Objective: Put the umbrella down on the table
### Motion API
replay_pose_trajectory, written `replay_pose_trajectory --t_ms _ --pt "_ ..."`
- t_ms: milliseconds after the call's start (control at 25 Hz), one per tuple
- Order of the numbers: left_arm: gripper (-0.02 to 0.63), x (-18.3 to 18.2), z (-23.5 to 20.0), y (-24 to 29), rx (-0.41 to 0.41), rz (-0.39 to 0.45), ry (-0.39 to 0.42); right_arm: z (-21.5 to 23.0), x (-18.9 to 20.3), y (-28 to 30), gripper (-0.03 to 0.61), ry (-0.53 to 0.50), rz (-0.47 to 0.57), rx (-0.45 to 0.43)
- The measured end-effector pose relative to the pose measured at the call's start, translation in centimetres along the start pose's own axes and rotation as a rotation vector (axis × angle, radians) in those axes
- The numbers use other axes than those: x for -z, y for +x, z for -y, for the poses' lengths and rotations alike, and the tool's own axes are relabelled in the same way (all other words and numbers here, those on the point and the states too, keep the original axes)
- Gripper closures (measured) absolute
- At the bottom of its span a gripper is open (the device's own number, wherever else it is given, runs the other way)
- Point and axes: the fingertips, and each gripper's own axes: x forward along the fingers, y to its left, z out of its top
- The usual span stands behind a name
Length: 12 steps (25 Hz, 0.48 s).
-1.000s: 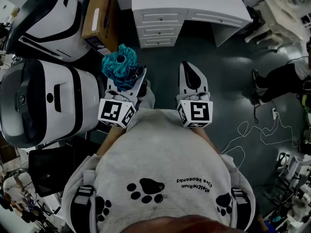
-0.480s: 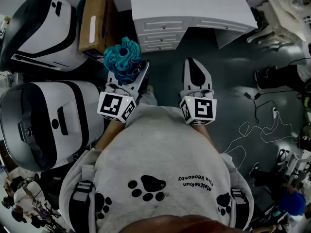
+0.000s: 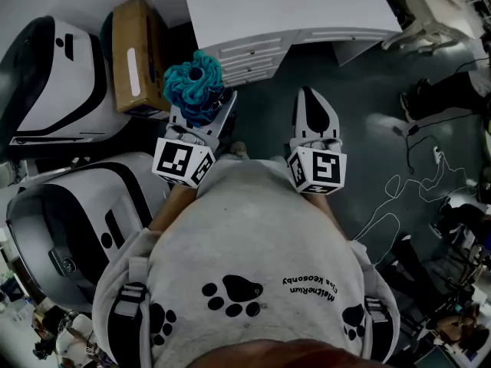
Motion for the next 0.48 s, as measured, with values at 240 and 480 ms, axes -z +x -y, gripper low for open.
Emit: replay_pose_trajectory --t_ms 240,480 --pt "0.367 0.3 -0.3 0.7 0.012 -0.012 -0.020 0.4 0.0 0.6 0.545 0.004 -0.018 0.011" --pt "0.367 0.2 -1.1 0.7 -0.013 -0.012 -0.029 -0.1 -0.1 1.7 0.545 0.002 -0.027 -0.017"
